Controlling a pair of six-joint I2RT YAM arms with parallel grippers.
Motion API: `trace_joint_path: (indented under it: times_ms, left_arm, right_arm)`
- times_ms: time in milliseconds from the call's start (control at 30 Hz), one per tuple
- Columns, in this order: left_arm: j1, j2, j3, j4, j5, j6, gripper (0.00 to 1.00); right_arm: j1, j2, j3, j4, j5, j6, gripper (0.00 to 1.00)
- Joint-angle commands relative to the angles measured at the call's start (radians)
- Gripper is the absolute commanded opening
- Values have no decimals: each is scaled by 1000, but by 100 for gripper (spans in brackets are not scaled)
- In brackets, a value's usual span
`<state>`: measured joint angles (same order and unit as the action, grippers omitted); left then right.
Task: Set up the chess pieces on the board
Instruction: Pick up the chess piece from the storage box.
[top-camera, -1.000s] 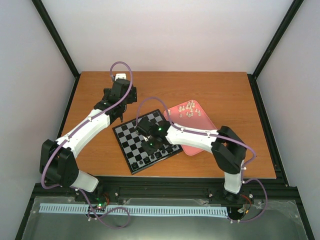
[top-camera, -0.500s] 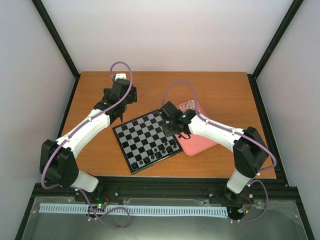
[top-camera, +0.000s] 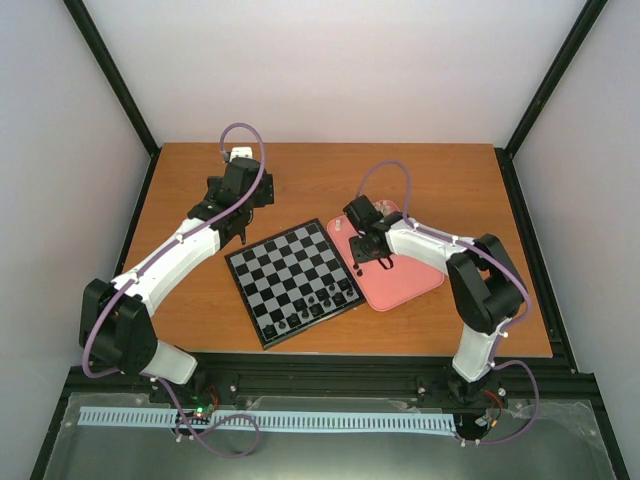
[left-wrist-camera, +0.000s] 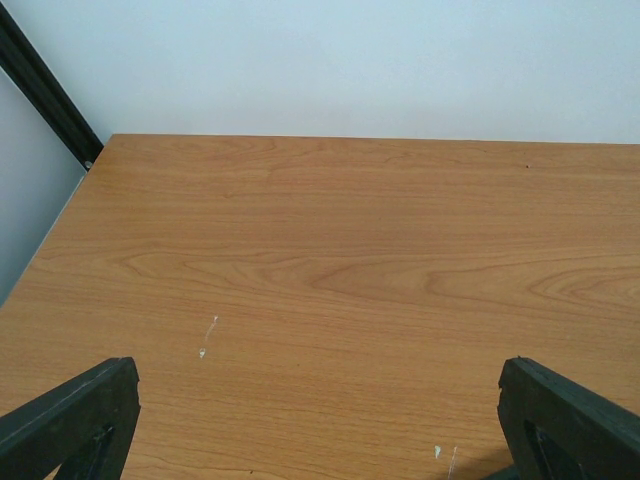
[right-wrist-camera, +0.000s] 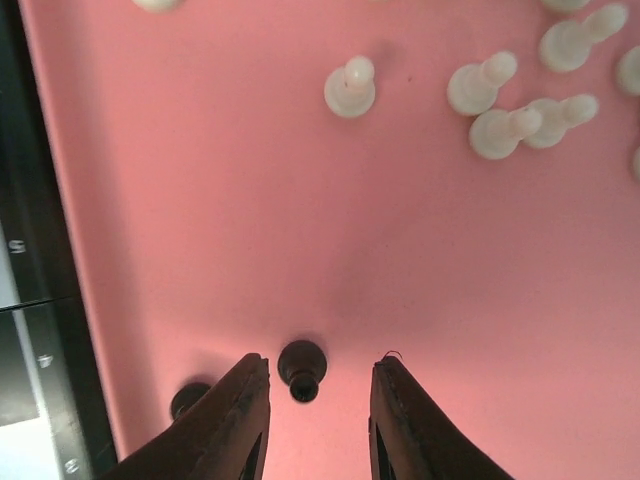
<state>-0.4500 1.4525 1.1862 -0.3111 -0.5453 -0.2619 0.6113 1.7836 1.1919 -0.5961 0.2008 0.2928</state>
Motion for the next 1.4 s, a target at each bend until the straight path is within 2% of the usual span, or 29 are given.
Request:
trace_joint_path:
  times_ms: [0,267,600,1067,1200,1367]
  left_arm:
    - [-9,-12,4,19,0,3,100]
    - [-9,-5,6,21,-3,4,100]
    - [-9,1,7,20,-8,5,100]
    - [-9,7,12,21,-5,4,100]
    - [-9,9,13,21,-4,4,100]
    - [-9,12,15,21,-1,4,100]
  right_arm:
    - [-25,45,-3,33,-19,-11,28]
    - [-38,52,-3,28,-64,-21,25]
    - [-39,63,-2,10,-108,-26,13]
    - [-39,70,-5,-2,-94,-27,14]
    - [-39,74,-8,-1,-93,-27,20]
    - [-40,73,-10,-1,-96,-27,18]
